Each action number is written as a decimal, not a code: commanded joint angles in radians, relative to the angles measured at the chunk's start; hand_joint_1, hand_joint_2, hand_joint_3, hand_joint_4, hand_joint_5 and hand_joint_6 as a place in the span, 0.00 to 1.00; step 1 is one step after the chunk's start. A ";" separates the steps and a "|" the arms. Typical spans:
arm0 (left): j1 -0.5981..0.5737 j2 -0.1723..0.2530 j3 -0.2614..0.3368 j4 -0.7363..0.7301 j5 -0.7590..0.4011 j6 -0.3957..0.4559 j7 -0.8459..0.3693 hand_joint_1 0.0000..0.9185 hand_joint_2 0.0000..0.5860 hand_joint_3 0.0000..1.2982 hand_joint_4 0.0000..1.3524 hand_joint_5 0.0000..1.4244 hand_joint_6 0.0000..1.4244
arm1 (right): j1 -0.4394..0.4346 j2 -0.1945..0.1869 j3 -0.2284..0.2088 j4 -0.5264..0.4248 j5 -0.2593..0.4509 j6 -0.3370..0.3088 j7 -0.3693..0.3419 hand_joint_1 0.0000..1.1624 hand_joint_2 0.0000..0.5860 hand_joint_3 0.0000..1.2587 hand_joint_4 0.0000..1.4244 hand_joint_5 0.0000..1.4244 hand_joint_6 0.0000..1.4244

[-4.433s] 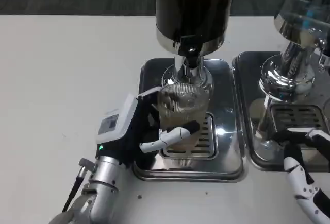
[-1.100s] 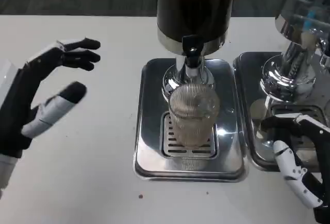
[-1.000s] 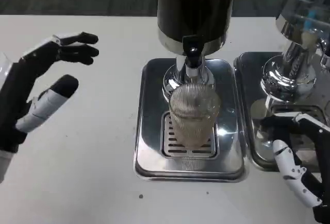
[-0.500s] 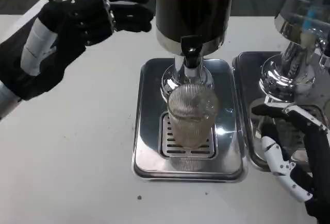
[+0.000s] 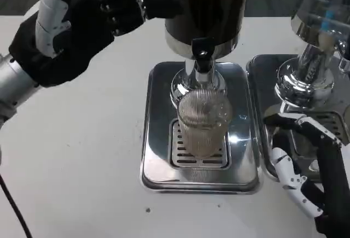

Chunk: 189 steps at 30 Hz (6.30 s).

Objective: Grasp the cup under the faucet to collect the drink, then remove the cup.

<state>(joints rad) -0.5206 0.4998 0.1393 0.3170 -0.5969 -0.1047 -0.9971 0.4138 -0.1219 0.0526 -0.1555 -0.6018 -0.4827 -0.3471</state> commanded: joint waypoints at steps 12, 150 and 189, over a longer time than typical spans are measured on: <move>-0.090 -0.129 -0.069 0.224 0.186 -0.101 -0.071 0.00 0.13 0.13 0.14 0.18 0.11 | 0.034 0.017 0.013 0.001 -0.008 0.001 -0.072 0.29 0.83 0.40 0.29 0.26 0.24; -0.021 -0.009 -0.296 0.319 0.481 -0.827 0.100 0.00 0.16 0.10 0.04 0.07 0.04 | -0.323 -0.037 0.063 0.342 0.353 0.050 0.343 0.56 0.38 0.00 0.00 0.01 0.09; 0.010 0.016 -0.283 0.273 0.475 -0.804 0.125 0.00 0.14 0.10 0.04 0.06 0.04 | -0.426 -0.022 0.082 0.443 0.407 0.046 0.394 0.53 0.40 0.03 0.01 0.02 0.09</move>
<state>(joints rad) -0.5370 0.4994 -0.1362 0.6028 -0.1443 -0.9084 -0.8566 0.0010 -0.1467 0.1326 0.2780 -0.2080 -0.4257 0.0363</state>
